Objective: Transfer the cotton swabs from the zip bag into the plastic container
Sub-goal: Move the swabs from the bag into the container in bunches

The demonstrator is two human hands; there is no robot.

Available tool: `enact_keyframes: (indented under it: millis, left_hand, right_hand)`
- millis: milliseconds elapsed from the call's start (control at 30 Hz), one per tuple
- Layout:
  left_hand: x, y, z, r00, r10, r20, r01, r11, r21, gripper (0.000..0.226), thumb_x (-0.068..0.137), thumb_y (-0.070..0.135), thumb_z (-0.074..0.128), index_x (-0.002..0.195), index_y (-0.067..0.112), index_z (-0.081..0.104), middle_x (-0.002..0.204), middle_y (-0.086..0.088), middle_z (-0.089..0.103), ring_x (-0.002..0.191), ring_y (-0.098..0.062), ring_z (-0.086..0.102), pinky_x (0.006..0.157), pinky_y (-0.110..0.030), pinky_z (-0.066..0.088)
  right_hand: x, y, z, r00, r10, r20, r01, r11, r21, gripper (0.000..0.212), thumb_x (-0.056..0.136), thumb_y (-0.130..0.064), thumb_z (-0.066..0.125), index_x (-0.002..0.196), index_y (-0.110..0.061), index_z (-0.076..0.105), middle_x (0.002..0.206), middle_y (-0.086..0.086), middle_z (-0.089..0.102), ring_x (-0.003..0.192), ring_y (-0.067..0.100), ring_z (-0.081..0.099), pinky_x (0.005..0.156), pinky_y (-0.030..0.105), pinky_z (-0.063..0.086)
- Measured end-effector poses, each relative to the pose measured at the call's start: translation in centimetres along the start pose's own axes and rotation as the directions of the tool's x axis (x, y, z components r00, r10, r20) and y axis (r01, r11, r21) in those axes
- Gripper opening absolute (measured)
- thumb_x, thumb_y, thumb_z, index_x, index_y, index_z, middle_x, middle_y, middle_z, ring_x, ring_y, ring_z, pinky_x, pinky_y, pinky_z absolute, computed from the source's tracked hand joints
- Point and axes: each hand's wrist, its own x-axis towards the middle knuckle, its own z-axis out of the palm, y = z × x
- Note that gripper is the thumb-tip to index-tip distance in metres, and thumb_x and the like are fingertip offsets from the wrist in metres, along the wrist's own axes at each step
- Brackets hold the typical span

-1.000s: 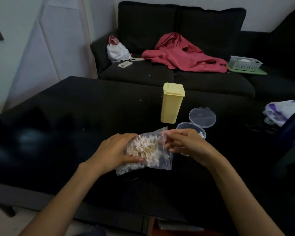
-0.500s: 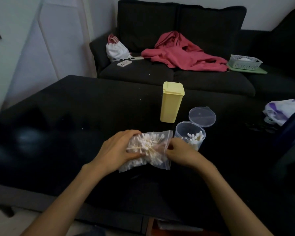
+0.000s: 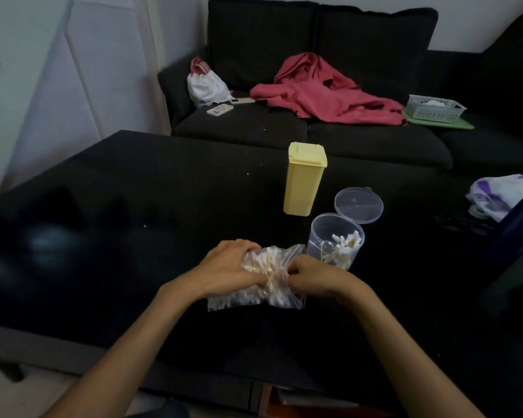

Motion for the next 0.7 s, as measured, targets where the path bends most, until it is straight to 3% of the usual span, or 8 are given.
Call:
enact_keyframes:
  millis: [67, 133, 200, 333, 400, 467, 600, 700]
  left_hand:
    - [0.3, 0.1, 0.2, 1.000, -0.031, -0.005, 0.030, 0.999, -0.011, 0.065, 0.081, 0.050, 0.064, 0.138, 0.026, 0.042, 0.138, 0.005, 0.044, 0.131, -0.016, 0.034, 0.107, -0.037, 0.035]
    - [0.6, 0.3, 0.4, 0.998, -0.047, -0.042, 0.047, 0.999, 0.019, 0.064, 0.081, 0.055, 0.062, 0.134, 0.024, 0.046, 0.133, 0.003, 0.050, 0.126, -0.018, 0.041, 0.104, -0.040, 0.039]
    - [0.7, 0.4, 0.7, 0.996, -0.057, -0.067, 0.060, 0.997, 0.041, 0.063, 0.080, 0.054, 0.063, 0.133, 0.022, 0.048, 0.130, 0.002, 0.052, 0.123, -0.019, 0.045, 0.102, -0.040, 0.040]
    - [0.8, 0.5, 0.7, 0.998, -0.047, -0.045, 0.048, 0.998, 0.035, 0.057, 0.083, 0.046, 0.063, 0.132, 0.022, 0.047, 0.130, 0.001, 0.051, 0.124, -0.019, 0.043, 0.103, -0.038, 0.039]
    - [0.8, 0.6, 0.5, 0.999, -0.052, -0.006, 0.052, 0.999, 0.012, 0.056, 0.084, 0.041, 0.063, 0.133, 0.023, 0.046, 0.132, 0.002, 0.048, 0.127, -0.018, 0.037, 0.105, -0.036, 0.035]
    - [0.9, 0.4, 0.4, 0.998, -0.059, 0.023, 0.060, 0.998, -0.025, 0.054, 0.083, 0.038, 0.064, 0.133, 0.024, 0.047, 0.131, 0.002, 0.048, 0.127, -0.017, 0.037, 0.105, -0.035, 0.036]
    - [1.2, -0.2, 0.4, 0.997, -0.055, 0.060, 0.058, 0.997, -0.048, 0.051, 0.083, 0.036, 0.064, 0.130, 0.024, 0.049, 0.127, 0.002, 0.049, 0.124, -0.018, 0.042, 0.105, -0.040, 0.039]
    - [1.3, -0.3, 0.4, 0.996, -0.056, 0.075, 0.059, 0.997, -0.042, 0.052, 0.083, 0.038, 0.063, 0.131, 0.024, 0.048, 0.126, 0.003, 0.048, 0.125, -0.018, 0.041, 0.106, -0.041, 0.037]
  right_hand:
    - [0.1, 0.0, 0.1, 1.000, -0.011, -0.004, 0.011, 1.000, 0.007, 0.027, 0.092, -0.015, 0.049, 0.107, 0.005, 0.060, 0.105, 0.018, 0.063, 0.098, 0.028, 0.061, 0.087, 0.036, 0.051]
    - [0.0, -0.1, 0.1, 1.000, -0.021, -0.005, 0.021, 0.999, 0.024, 0.028, 0.095, -0.021, 0.048, 0.112, 0.000, 0.059, 0.099, 0.008, 0.063, 0.088, 0.016, 0.059, 0.079, 0.027, 0.049]
    - [0.1, -0.2, 0.2, 1.000, -0.017, 0.001, 0.017, 0.999, 0.032, 0.020, 0.096, -0.024, 0.046, 0.105, -0.010, 0.059, 0.084, -0.003, 0.055, 0.075, 0.008, 0.051, 0.066, 0.020, 0.041]
    - [0.3, 0.1, -0.2, 1.000, 0.031, -0.008, -0.030, 0.998, 0.062, 0.022, 0.094, -0.016, 0.048, 0.091, 0.001, 0.063, 0.081, 0.008, 0.056, 0.076, 0.018, 0.053, 0.070, 0.028, 0.041]
    - [0.3, 0.4, -0.5, 0.998, 0.060, 0.003, -0.060, 0.995, 0.076, 0.019, 0.090, -0.010, 0.050, 0.074, -0.006, 0.059, 0.074, 0.008, 0.054, 0.073, 0.020, 0.052, 0.071, 0.031, 0.041]
    - [0.2, 0.5, -0.8, 0.997, 0.072, 0.032, -0.075, 0.993, 0.094, 0.019, 0.089, -0.010, 0.052, 0.071, -0.011, 0.058, 0.072, 0.005, 0.055, 0.070, 0.016, 0.052, 0.072, 0.030, 0.042]
    - [0.1, 0.3, -0.9, 0.990, 0.109, 0.093, -0.119, 0.987, 0.107, 0.024, 0.092, -0.012, 0.050, 0.107, 0.002, 0.062, 0.089, 0.010, 0.057, 0.072, 0.013, 0.052, 0.071, 0.024, 0.043]
    - [0.0, 0.3, -1.0, 0.992, 0.097, 0.076, -0.105, 0.989, 0.103, 0.029, 0.092, -0.013, 0.050, 0.112, 0.004, 0.061, 0.094, 0.011, 0.059, 0.082, 0.017, 0.055, 0.076, 0.027, 0.044]
